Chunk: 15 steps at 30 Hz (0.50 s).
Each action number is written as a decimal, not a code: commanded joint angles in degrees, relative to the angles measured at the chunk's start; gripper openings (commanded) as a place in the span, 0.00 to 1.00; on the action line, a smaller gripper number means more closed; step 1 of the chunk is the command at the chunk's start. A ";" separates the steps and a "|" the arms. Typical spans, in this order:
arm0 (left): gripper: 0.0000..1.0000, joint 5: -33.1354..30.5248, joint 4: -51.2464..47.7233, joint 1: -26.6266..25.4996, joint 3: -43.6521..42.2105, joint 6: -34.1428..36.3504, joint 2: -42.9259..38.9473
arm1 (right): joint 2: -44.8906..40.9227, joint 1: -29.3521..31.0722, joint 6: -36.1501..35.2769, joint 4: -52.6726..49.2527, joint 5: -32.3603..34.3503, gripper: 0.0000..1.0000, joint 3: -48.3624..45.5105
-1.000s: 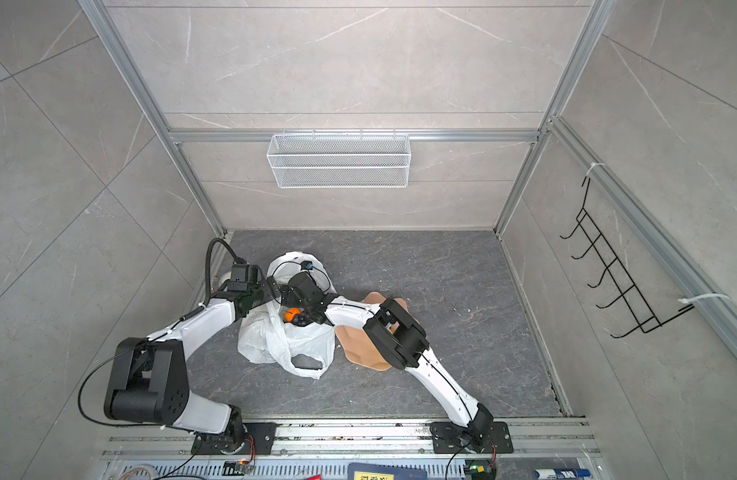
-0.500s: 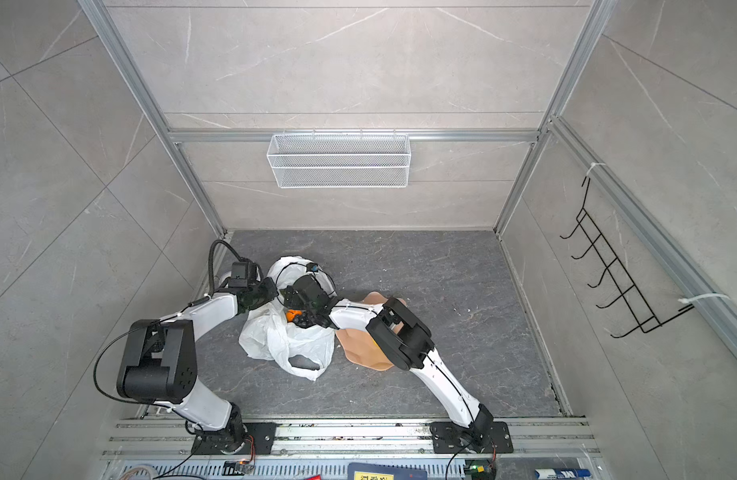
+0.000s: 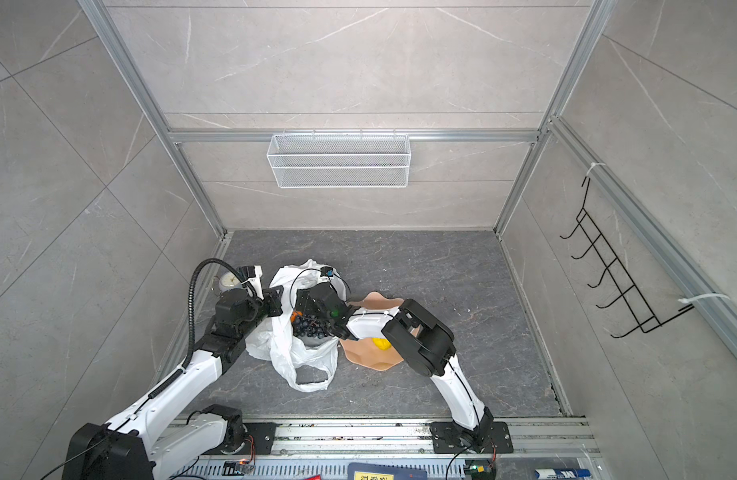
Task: Take the fake fruits out of the plastic bag
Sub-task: 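Reach the right gripper deep into the bag past the grapes, then grasp the green mottled fruit inside the bag with the right gripper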
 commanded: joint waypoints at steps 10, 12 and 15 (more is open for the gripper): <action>0.00 -6.28 -0.34 0.79 1.45 2.03 4.27 | 0.77 0.78 0.88 -9.89 4.29 0.85 4.99; 0.00 -6.39 -0.60 0.82 1.39 2.18 4.34 | 1.17 0.73 0.72 -12.72 5.43 0.85 6.46; 0.00 -6.76 -0.69 0.90 1.30 2.27 4.58 | 2.00 0.71 -0.10 -16.74 6.12 0.86 9.10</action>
